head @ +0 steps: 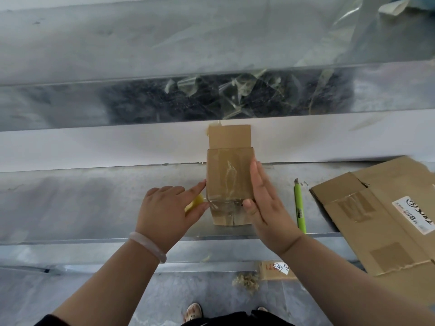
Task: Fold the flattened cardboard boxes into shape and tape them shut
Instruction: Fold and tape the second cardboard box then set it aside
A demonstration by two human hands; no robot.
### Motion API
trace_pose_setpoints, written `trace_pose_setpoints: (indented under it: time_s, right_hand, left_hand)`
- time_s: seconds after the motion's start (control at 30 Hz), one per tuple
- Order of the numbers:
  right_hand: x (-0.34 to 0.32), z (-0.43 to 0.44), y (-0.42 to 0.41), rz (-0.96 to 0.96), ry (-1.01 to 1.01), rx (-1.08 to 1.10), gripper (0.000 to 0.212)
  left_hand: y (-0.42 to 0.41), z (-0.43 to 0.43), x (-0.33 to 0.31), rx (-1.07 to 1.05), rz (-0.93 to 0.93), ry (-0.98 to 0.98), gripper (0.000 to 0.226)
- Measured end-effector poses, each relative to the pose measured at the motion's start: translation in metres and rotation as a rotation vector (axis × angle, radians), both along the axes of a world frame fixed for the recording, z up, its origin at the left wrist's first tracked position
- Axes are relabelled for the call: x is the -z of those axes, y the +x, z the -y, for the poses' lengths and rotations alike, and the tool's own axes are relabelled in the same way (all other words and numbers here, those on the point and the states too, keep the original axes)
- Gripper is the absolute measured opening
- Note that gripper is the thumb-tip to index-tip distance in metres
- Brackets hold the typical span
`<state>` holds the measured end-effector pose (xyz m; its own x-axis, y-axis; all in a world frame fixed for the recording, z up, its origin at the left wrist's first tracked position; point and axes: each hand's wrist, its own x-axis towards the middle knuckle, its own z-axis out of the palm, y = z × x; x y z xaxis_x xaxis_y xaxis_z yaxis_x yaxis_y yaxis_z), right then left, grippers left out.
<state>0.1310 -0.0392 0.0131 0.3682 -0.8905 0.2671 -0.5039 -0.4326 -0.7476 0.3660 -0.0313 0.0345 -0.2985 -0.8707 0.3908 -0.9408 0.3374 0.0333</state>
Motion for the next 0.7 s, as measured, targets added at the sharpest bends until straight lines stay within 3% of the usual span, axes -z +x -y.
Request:
trace_pose_setpoints:
  time_s: [0.07, 0.2, 0.3, 0.43, 0.7]
  right_hand:
    - [0.006, 0.003, -0.001, -0.045, -0.04, 0.012, 0.063]
    - [-0.006, 0.011, -0.007, -0.4, -0.377, 0.117, 0.065]
    - [-0.025, 0.017, 0.01, -0.49, -0.527, 0.019, 0.062]
    - [-0.022, 0.023, 0.028, -0.692, -0.573, -0.072, 0.053]
    - [-0.013, 0.023, 0.028, -0.738, -0.581, -0.036, 0.049]
  left_hand:
    - [0.0, 0.0, 0.001, -0.002, -0.009, 0.005, 0.053]
    - [0.002, 0.001, 0.003, 0.008, -0.018, -0.013, 0.052]
    - [0.002, 0.002, 0.003, 0.011, -0.037, -0.025, 0.051]
    - [0.002, 0.003, 0.005, 0.02, -0.044, -0.025, 0.05]
    - [0.022, 0.001, 0.009, 0.152, -0.155, 0.012, 0.058]
